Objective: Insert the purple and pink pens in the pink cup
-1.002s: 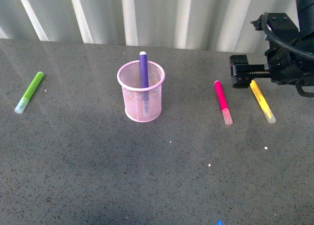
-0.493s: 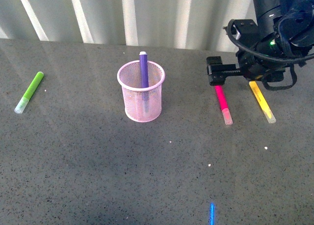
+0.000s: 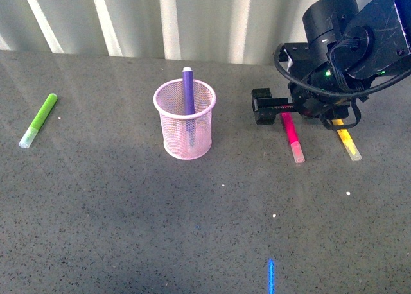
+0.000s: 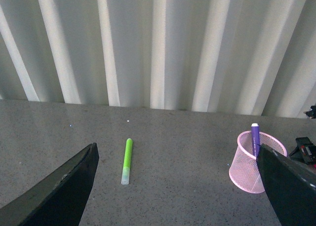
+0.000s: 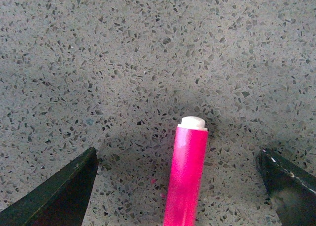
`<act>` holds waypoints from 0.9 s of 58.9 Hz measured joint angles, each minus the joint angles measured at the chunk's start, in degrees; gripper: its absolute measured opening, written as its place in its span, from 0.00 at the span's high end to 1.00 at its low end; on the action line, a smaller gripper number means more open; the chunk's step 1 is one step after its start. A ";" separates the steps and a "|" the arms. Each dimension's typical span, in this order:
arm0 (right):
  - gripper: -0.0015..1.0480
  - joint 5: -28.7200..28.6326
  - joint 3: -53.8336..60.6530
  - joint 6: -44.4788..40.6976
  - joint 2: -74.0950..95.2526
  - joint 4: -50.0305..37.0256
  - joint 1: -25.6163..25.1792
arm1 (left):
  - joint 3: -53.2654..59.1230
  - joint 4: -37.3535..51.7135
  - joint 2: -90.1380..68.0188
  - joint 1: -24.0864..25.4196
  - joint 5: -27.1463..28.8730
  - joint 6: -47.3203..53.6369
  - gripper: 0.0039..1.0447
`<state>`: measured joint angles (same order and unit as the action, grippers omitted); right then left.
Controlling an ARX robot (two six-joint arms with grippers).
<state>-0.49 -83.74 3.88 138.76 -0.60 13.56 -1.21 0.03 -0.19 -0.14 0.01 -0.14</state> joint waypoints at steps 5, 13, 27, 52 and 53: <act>0.11 0.26 0.00 0.50 0.02 0.13 0.11 | 0.00 0.00 0.00 0.00 0.00 0.00 0.06; 0.30 0.24 0.11 1.01 0.04 0.11 0.31 | 0.00 0.00 0.00 0.00 0.00 0.00 0.06; 0.68 0.15 1.64 2.62 -0.13 -1.18 0.33 | 0.00 0.00 0.00 0.00 0.00 0.00 0.06; 0.88 -1.40 11.87 4.94 -4.90 -12.66 -0.17 | 0.00 0.00 0.00 0.00 0.02 0.00 0.06; 0.88 -1.66 12.61 4.87 -5.44 -13.90 -0.17 | 0.00 0.00 0.00 0.00 0.00 0.00 0.06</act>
<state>-2.15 -71.13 8.75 133.32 -14.50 13.39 -1.21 0.03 -0.19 -0.14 0.01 -0.14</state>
